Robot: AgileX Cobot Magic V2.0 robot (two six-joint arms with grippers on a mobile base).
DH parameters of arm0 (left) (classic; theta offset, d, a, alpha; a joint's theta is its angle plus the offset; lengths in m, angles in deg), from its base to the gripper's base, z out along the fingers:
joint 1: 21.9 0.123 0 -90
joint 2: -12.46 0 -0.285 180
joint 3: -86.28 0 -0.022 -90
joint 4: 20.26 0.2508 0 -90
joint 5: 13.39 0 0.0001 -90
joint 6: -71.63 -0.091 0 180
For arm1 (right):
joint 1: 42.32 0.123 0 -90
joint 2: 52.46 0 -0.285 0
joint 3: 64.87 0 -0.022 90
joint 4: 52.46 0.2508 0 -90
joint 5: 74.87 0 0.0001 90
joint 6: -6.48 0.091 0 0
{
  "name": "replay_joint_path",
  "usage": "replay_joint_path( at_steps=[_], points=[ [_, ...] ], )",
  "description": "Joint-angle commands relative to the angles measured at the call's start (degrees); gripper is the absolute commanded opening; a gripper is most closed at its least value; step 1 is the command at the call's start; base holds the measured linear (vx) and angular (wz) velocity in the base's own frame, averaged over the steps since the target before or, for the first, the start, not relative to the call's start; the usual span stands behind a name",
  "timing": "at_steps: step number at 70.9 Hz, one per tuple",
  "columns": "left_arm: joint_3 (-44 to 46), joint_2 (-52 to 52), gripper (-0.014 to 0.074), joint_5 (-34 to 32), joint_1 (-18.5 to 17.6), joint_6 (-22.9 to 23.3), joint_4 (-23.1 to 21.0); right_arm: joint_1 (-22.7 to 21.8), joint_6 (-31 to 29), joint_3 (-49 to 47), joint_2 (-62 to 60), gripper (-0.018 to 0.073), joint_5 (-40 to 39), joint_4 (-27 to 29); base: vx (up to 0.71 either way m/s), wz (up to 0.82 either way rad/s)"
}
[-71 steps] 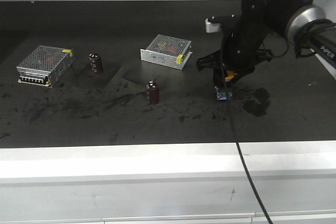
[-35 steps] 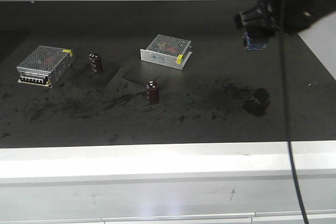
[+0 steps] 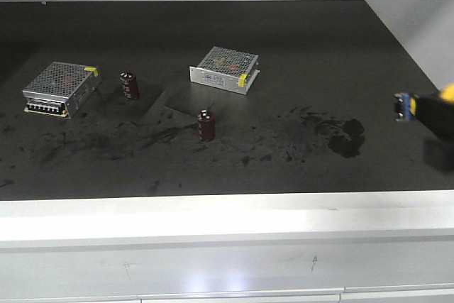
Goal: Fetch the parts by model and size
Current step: 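Hold both buttons raised while the base backs away from the bench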
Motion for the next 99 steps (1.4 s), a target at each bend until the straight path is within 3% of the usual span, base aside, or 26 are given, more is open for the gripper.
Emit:
replay_joint_path(
  at_steps=[1, 19, 53, 99],
  points=[
    [1.4, 0.7, -0.0006, -3.9, -0.1, 0.0, 0.0, -0.2, -0.5, 4.0, -7.2, -0.001, -8.3, 0.5, 0.0, 0.0],
    [1.4, 0.7, -0.0006, -3.9, -0.1, 0.0, 0.0, -0.2, -0.5, 11.1, -14.7, -0.0008, -6.3, 1.5, 0.0, 0.0],
    [1.4, 0.7, -0.0006, -3.9, -0.1, 0.0, 0.0, -0.2, -0.5, 11.3, -14.6, -0.0008, -0.6, 0.5, 0.0, 0.0],
    [1.4, 0.7, -0.0006, -3.9, -0.1, 0.0, 0.0, -0.2, -0.5, 11.3, -14.6, -0.0008, -0.5, 0.5, -0.01, 0.06]
  ],
)
